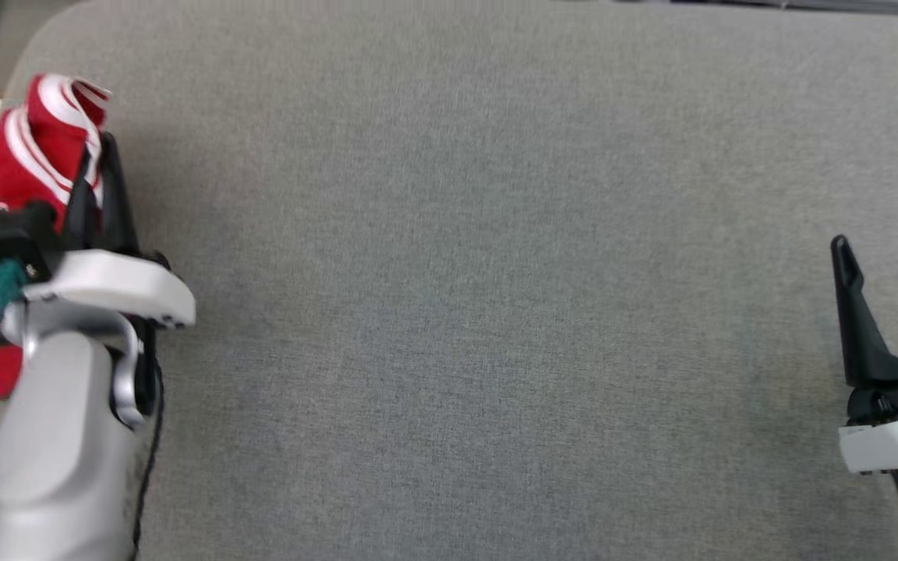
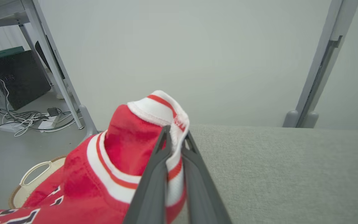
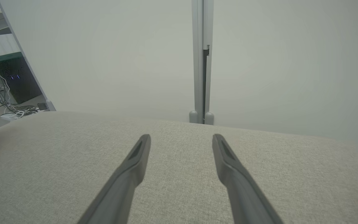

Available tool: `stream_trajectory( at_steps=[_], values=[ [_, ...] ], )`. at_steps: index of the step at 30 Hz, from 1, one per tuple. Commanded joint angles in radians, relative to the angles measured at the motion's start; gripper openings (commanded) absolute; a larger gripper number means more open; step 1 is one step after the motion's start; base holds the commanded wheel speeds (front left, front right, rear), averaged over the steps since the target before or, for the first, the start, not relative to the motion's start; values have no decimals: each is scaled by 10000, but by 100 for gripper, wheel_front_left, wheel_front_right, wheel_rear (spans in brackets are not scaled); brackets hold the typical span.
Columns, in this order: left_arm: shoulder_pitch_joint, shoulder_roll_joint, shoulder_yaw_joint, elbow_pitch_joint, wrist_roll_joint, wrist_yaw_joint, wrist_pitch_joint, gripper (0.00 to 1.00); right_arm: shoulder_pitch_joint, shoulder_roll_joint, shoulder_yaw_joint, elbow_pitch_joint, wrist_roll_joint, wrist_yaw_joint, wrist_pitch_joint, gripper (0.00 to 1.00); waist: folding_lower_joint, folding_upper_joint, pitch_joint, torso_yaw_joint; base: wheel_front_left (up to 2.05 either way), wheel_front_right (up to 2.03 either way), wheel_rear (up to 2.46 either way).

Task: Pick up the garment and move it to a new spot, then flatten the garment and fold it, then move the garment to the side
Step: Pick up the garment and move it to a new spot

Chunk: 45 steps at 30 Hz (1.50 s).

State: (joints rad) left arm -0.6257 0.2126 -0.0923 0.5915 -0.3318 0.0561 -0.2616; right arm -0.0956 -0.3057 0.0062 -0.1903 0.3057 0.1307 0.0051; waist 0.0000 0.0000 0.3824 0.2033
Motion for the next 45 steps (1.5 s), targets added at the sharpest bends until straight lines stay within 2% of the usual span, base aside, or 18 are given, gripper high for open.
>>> stream_trajectory(
  at_steps=[1,7,8,11,14,17,24,34,38,42,43,44,45],
  values=[
    [667,-60,-80,-915,268,189,-40,0,172,105,41,105,-24,1,-82,100,0,0,-676,-179,0,0,0],
    [3077,-228,-675,-4310,779,709,358,0,561,470,198,376,-56,1,-82,100,0,0,-1696,-669,0,0,0],
    [3077,-228,-675,-4310,779,709,358,0,561,470,198,376,-56,1,-82,100,0,0,-1696,-669,0,0,0],
    [4295,-250,-1142,-6400,995,923,1055,0,726,624,219,342,-14,1,-19,100,0,0,-1952,-1032,0,0,0],
    [4863,-316,-1627,-7456,1147,929,1537,0,827,724,194,385,-7,1,-2,100,0,0,-2098,-1330,0,0,0],
    [5093,-439,-2179,-8029,1222,755,1927,0,863,843,210,383,45,1,-33,100,0,0,-2123,-1734,0,0,0],
    [4182,-836,-3310,-7556,1194,26,2281,0,461,1015,486,477,230,1,-254,100,0,0,-1644,-3179,0,0,0],
    [1635,-1463,-5383,-5818,1366,-1204,2362,0,-119,1290,705,1092,653,1,-949,100,0,0,-173,-5509,0,0,0],
    [828,-1549,-5971,-4878,1232,-1311,2347,0,-245,1404,817,1476,871,1,-1289,100,0,0,234,-6053,0,0,0],
    [166,-1585,-6369,-3763,852,-1188,2287,0,-370,1416,845,1761,1001,1,-1586,100,0,0,543,-6108,0,0,0],
    [-1,-1595,-6475,-3466,694,-1118,2256,11,-383,1408,859,1837,1018,1,-1624,100,0,0,583,-6077,0,0,0],
    [-137,-1594,-6574,-3176,543,-1044,2209,45,-427,1399,882,1902,1051,1,-1668,100,0,0,606,-6031,0,0,0],
    [-257,-1592,-6634,-2950,349,-922,2073,92,-507,1378,930,1941,1069,1,-1684,100,0,0,621,-5984,0,0,0]
  ],
)
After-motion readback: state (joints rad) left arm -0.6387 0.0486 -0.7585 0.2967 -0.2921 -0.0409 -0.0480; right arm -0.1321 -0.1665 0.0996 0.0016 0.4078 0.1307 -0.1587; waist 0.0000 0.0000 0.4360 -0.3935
